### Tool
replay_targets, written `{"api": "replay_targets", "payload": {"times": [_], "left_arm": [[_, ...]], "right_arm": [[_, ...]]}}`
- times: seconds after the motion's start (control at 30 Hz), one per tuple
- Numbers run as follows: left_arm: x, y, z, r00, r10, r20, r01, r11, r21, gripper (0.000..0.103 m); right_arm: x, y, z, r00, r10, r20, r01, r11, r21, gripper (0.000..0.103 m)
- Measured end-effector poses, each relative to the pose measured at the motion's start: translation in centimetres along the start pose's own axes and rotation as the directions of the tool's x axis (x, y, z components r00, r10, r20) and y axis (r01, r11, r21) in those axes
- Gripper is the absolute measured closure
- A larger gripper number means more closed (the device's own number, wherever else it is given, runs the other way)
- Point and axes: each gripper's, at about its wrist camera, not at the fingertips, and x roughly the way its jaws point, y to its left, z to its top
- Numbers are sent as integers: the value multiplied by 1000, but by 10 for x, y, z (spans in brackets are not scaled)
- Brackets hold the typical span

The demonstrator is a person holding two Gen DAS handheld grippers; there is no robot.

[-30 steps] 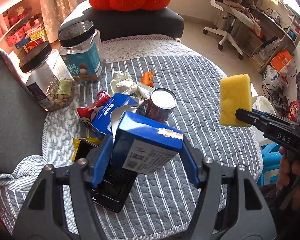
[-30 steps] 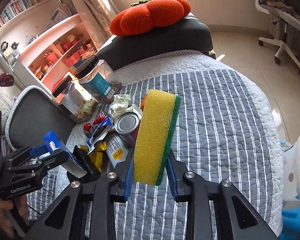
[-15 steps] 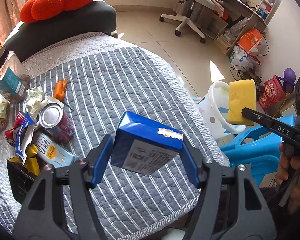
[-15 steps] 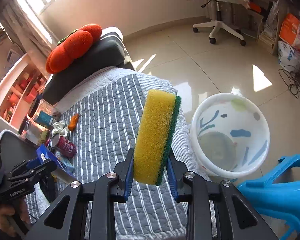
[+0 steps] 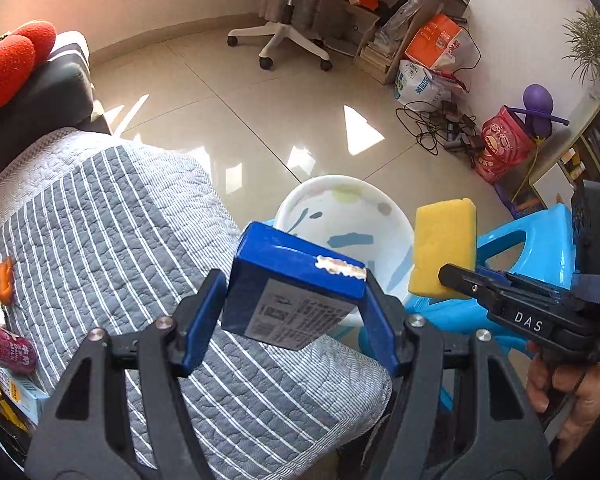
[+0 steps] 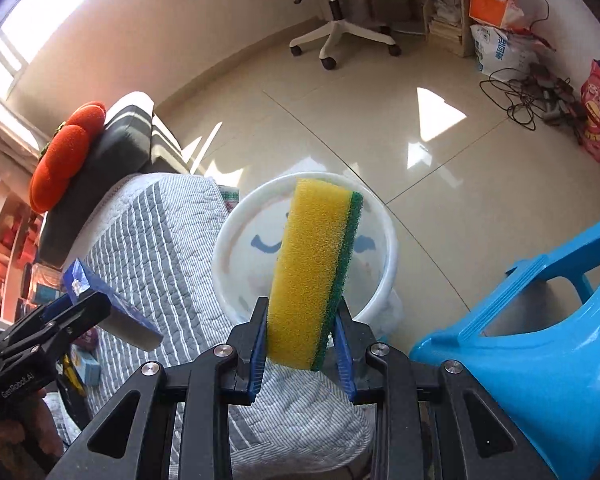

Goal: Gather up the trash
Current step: 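Carry the blue box and yellow sponge over the white bucket with both tools, then open the left tool and right tool to drop box and sponge into bucket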

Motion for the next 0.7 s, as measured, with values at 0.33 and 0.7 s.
{"api": "replay_targets", "payload": {"times": [0.33, 0.7], "left_arm": [[45, -29, 26, 997, -76, 33, 75, 996, 41, 36], [25, 4, 5, 998, 23, 55, -24, 1000, 14, 1]], "right_arm": [[-3, -30, 4, 1000, -14, -4, 14, 998, 57, 72], [2, -22, 8, 1000, -11, -4, 12, 998, 68, 71]]}}
